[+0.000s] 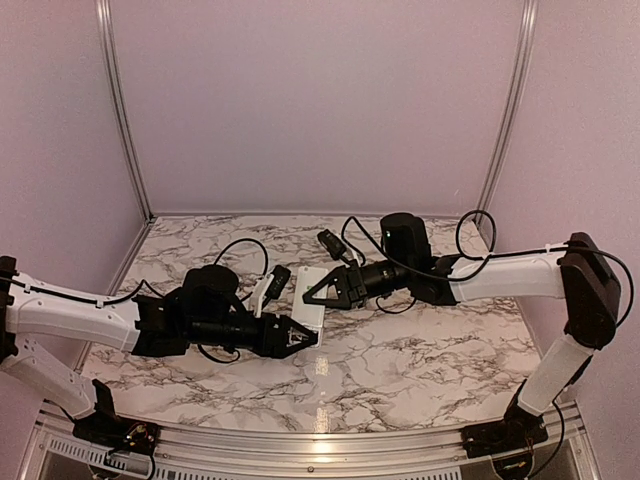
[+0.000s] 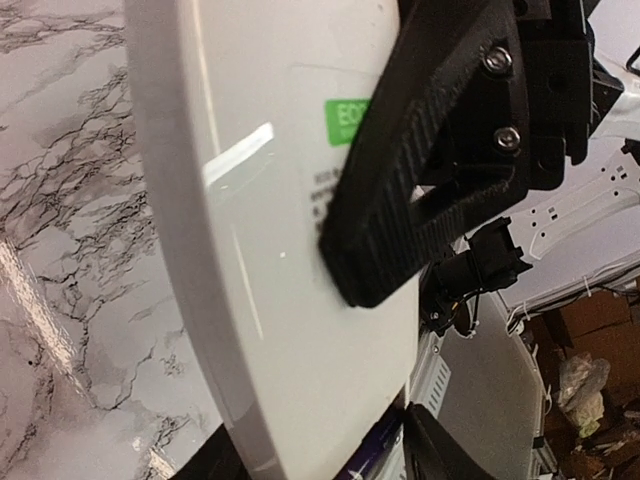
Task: Load the batteries into the remote control
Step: Load the battery cover into the battery compartment, then adjust the battery in the battery compartment, then move the battery to the center of the board, then pick up the battery from the center of the board.
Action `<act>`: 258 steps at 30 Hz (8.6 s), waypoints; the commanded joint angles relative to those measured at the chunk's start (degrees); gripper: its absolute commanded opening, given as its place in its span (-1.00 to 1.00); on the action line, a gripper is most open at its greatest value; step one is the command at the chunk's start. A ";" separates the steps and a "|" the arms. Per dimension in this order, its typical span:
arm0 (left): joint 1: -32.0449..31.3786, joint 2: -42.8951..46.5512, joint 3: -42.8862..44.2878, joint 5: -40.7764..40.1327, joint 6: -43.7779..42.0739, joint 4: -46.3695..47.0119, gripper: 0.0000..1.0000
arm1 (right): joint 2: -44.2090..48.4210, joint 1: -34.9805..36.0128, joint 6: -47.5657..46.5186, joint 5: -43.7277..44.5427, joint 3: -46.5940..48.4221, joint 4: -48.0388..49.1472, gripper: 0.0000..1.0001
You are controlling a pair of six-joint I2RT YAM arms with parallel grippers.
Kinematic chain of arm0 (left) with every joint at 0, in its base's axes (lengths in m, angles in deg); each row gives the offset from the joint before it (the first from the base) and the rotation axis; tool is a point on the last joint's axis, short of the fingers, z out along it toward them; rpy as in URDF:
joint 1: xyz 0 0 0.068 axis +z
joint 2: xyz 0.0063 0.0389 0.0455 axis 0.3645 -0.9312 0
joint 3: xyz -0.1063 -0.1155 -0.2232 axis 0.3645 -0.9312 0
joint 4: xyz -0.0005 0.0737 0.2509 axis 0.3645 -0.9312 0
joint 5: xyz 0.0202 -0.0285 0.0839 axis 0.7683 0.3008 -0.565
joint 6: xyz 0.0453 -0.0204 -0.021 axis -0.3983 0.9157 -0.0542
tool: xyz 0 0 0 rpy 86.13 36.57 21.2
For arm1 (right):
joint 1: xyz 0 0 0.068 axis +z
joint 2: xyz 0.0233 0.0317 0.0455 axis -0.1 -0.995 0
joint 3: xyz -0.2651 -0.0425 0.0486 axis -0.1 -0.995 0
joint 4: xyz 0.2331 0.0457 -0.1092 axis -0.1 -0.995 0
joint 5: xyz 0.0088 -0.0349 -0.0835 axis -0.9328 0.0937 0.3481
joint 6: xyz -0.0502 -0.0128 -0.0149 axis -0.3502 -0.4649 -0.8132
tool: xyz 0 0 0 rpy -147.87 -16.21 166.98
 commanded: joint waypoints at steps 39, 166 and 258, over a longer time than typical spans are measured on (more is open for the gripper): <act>-18.42 4.43 7.22 -33.59 -72.18 -21.13 0.15 | -1.79 1.69 7.50 -0.41 -3.35 8.40 -1.00; 36.92 -9.82 7.04 -23.76 -61.27 -64.34 -0.23 | -2.29 -4.89 10.62 -3.79 -8.01 20.25 -1.00; 8.21 -20.11 10.73 -0.70 -70.22 -23.08 -0.99 | 15.16 -19.17 -3.63 -1.71 -18.34 -0.82 -1.00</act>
